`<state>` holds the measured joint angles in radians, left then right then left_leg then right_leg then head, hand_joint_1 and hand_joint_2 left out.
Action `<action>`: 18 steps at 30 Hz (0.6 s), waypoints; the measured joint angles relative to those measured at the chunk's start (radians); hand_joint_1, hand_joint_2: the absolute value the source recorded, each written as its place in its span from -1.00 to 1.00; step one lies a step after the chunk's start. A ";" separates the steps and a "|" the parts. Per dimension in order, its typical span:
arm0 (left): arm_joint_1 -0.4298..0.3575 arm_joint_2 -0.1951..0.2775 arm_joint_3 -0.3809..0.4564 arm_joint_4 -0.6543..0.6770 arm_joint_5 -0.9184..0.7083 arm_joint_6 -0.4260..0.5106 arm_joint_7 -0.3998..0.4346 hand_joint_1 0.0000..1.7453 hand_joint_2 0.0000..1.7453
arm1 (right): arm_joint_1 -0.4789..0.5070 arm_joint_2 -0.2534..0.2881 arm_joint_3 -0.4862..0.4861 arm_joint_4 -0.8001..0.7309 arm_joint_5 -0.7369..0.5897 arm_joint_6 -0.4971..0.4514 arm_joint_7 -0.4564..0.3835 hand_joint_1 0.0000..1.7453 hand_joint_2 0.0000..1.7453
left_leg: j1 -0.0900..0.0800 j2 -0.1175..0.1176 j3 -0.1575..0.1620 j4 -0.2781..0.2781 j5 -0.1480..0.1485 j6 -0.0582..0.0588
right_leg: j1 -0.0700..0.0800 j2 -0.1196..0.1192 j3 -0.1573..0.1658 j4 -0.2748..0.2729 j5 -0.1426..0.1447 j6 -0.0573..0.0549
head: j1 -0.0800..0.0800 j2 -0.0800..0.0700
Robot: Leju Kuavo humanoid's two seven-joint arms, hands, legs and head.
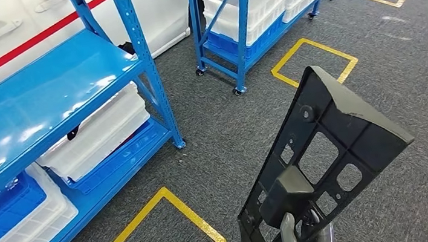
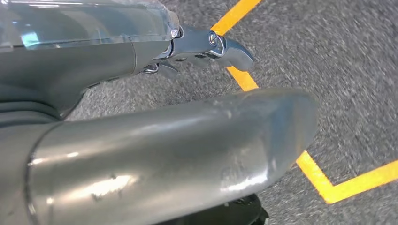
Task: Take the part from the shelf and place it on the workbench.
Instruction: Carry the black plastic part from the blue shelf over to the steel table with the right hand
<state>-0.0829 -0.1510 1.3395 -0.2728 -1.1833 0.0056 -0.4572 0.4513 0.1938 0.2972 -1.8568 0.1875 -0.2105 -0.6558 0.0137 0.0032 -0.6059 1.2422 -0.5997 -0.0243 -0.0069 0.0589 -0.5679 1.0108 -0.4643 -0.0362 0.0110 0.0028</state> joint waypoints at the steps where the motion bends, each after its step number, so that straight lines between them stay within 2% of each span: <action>1: 0.000 0.000 0.000 0.001 -0.001 0.000 0.000 -1.00 -1.00 | 0.003 0.000 0.000 -0.003 0.000 0.000 0.000 1.00 1.00 | 0.001 -0.012 0.028 -0.066 0.042 0.003 | 0.000 0.015 0.000 0.004 -0.001 0.001 | 0.000 0.000; 2: 0.000 0.001 0.000 0.001 -0.002 0.000 0.000 -1.00 -1.00 | 0.005 0.000 0.000 -0.005 0.000 0.001 0.000 1.00 1.00 | 0.002 -0.034 0.056 -0.133 0.073 0.006 | 0.001 0.028 -0.002 0.009 -0.002 0.004 | -0.001 0.000; 3: 0.000 0.001 0.000 0.001 -0.002 0.000 0.000 -1.00 -1.00 | 0.007 0.000 0.000 -0.008 0.000 0.003 0.000 1.00 1.00 | 0.003 -0.055 0.077 -0.186 0.091 0.009 | 0.002 0.041 -0.006 0.014 -0.003 0.008 | -0.001 0.000; 4: 0.000 0.001 0.000 0.002 -0.003 0.000 0.001 -1.00 -1.00 | 0.009 0.000 0.000 -0.011 0.001 0.004 0.000 1.00 1.00 | 0.003 -0.071 0.087 -0.214 0.096 0.012 | 0.001 0.052 -0.011 0.018 -0.003 0.014 | -0.001 0.000; 5: -0.001 0.001 -0.001 0.002 -0.004 0.000 0.001 -1.00 -1.00 | 0.012 0.001 -0.001 -0.015 0.001 0.007 -0.001 1.00 1.00 | 0.002 -0.077 0.089 -0.223 0.092 0.015 | 0.000 0.063 -0.016 0.020 -0.001 0.020 | -0.001 0.000; 6: -0.002 0.001 -0.001 0.002 -0.004 0.000 0.000 -1.00 -1.00 | 0.016 0.001 -0.001 -0.019 0.002 0.010 -0.001 1.00 1.00 | 0.000 -0.068 0.089 -0.226 0.094 0.019 | -0.002 0.075 -0.021 0.019 0.003 0.028 | -0.001 0.000; 7: -0.003 0.001 -0.003 0.002 -0.004 0.000 0.000 -1.00 -1.00 | 0.022 0.001 -0.002 -0.023 0.002 0.012 -0.001 1.00 1.00 | 0.001 -0.056 0.091 -0.229 0.098 0.025 | -0.003 0.075 -0.024 0.020 0.004 0.034 | -0.002 0.000; 8: -0.004 0.000 -0.004 0.003 -0.004 -0.001 -0.001 -1.00 -1.00 | 0.028 0.002 -0.004 -0.027 0.002 0.015 -0.002 1.00 1.00 | 0.003 -0.044 0.093 -0.234 0.103 0.032 | -0.002 0.058 -0.029 0.027 0.000 0.039 | -0.001 0.000; 9: -0.005 0.000 -0.006 0.003 -0.004 -0.001 -0.001 -1.00 -1.00 | 0.032 0.002 -0.005 -0.031 0.002 0.016 -0.002 1.00 1.00 | 0.004 -0.030 0.094 -0.239 0.107 0.040 | 0.000 0.030 -0.040 0.048 -0.015 0.043 | 0.002 0.000; 11: -0.003 0.000 -0.008 0.003 -0.005 -0.001 -0.002 -1.00 -1.00 | 0.035 0.002 -0.006 -0.035 0.002 0.018 -0.002 1.00 1.00 | 0.002 -0.003 0.095 -0.244 0.110 0.047 | 0.002 -0.032 -0.088 0.146 -0.073 0.051 | 0.006 0.000; 12: -0.002 0.001 -0.008 0.003 -0.005 -0.001 -0.003 -1.00 -1.00 | 0.035 0.002 -0.006 -0.035 0.002 0.018 -0.002 1.00 1.00 | 0.001 0.012 0.094 -0.244 0.110 0.048 | 0.000 -0.046 -0.119 0.210 -0.104 0.055 | 0.008 0.000; 13: 0.000 0.001 -0.008 0.003 -0.005 -0.001 -0.003 -1.00 -1.00 | 0.036 0.002 -0.006 -0.035 0.002 0.018 -0.002 1.00 1.00 | -0.001 0.027 0.093 -0.244 0.109 0.048 | -0.002 -0.051 -0.143 0.261 -0.122 0.058 | 0.008 0.000; 14: 0.001 0.001 -0.008 0.003 -0.005 -0.002 -0.003 -1.00 -1.00 | 0.037 0.002 -0.007 -0.035 0.002 0.019 -0.002 1.00 1.00 | -0.001 0.042 0.093 -0.244 0.108 0.048 | -0.003 -0.054 -0.151 0.281 -0.121 0.059 | 0.008 0.000; 15: 0.001 0.002 -0.008 0.003 -0.005 -0.002 -0.003 -1.00 -1.00 | 0.039 0.002 -0.007 -0.036 0.002 0.021 -0.002 1.00 1.00 | -0.001 0.056 0.094 -0.244 0.106 0.047 | -0.004 -0.058 -0.139 0.262 -0.102 0.059 | 0.008 0.000; 16: 0.001 0.002 -0.008 0.003 -0.004 -0.004 -0.002 -1.00 -1.00 | 0.042 0.003 -0.009 -0.038 0.002 0.025 -0.002 1.00 1.00 | -0.001 0.068 0.096 -0.244 0.104 0.045 | -0.005 -0.066 -0.108 0.208 -0.070 0.057 | 0.008 0.000; 18: 0.002 0.003 -0.009 0.003 -0.004 -0.010 -0.002 -1.00 -1.00 | 0.046 0.007 -0.014 -0.044 0.004 0.039 -0.002 1.00 1.00 | -0.004 0.087 0.102 -0.243 0.099 0.037 | 0.001 -0.107 -0.034 0.077 -0.024 0.048 | 0.008 0.000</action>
<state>-0.0811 -0.1483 1.3305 -0.2693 -1.1878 -0.0040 -0.4597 0.4973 0.2006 0.2831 -1.9009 0.1915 -0.1713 -0.6574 0.0094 0.0899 -0.5039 0.9994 -0.5012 0.0124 -0.0059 -0.0485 -0.6023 1.0873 -0.4878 0.0119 0.0192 0.0028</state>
